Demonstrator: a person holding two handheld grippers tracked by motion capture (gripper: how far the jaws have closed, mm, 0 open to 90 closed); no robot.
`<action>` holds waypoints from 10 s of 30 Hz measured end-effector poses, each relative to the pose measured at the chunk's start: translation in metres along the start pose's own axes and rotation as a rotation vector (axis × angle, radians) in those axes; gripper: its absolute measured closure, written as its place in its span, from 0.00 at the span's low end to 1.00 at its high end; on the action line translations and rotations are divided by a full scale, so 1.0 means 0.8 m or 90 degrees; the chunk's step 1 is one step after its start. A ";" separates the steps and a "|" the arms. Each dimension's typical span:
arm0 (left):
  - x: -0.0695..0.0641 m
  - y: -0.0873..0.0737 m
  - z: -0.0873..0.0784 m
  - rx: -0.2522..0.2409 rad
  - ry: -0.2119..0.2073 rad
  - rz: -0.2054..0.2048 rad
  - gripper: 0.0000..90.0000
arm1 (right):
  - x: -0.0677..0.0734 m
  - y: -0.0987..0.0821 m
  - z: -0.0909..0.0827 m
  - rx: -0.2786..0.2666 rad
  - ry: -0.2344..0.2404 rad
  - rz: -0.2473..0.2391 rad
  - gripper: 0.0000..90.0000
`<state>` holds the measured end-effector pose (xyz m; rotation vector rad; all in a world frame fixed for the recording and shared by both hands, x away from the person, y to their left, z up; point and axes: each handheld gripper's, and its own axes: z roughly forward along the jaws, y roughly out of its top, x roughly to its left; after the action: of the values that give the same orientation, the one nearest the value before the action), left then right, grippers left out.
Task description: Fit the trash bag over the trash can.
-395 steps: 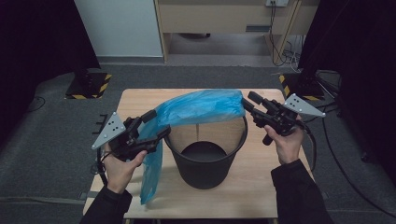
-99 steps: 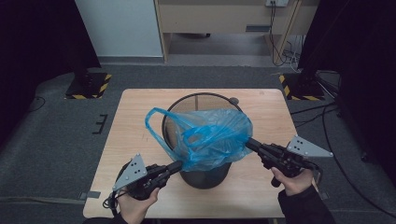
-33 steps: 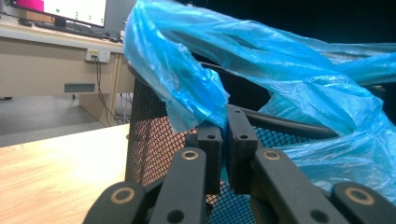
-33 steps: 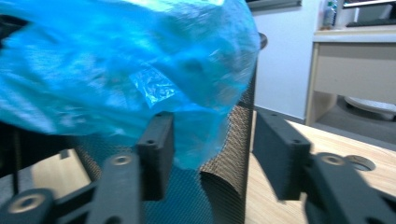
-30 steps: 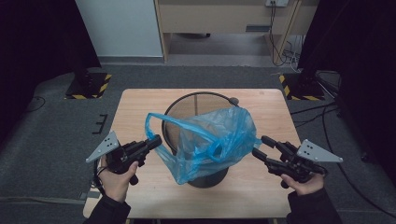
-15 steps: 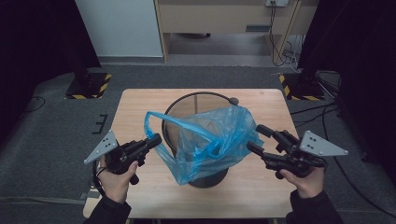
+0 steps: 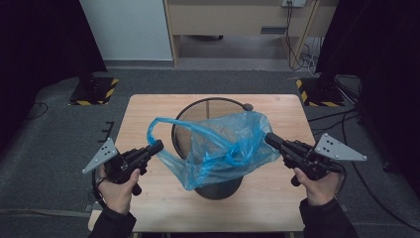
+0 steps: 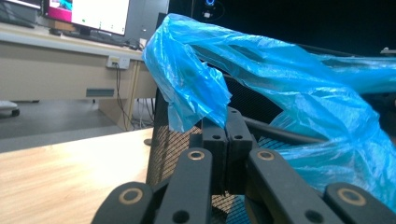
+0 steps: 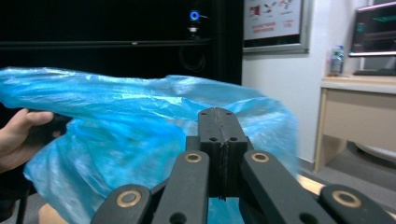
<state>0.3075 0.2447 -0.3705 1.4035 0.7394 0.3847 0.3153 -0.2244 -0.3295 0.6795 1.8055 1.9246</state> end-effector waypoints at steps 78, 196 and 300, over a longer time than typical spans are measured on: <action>-0.018 -0.041 0.006 0.072 0.006 0.015 0.84 | -0.006 -0.073 0.002 0.144 -0.006 0.057 0.80; 0.043 0.047 0.078 0.073 -0.038 0.069 0.82 | -0.114 0.021 0.081 0.006 -0.070 0.049 0.62; 0.037 0.042 0.041 0.050 0.130 0.045 0.45 | -0.112 0.022 0.102 0.015 -0.072 0.090 0.45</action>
<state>0.3566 0.2450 -0.3445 1.4811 0.8811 0.5657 0.4365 -0.2148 -0.3151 0.9276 1.7552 1.9148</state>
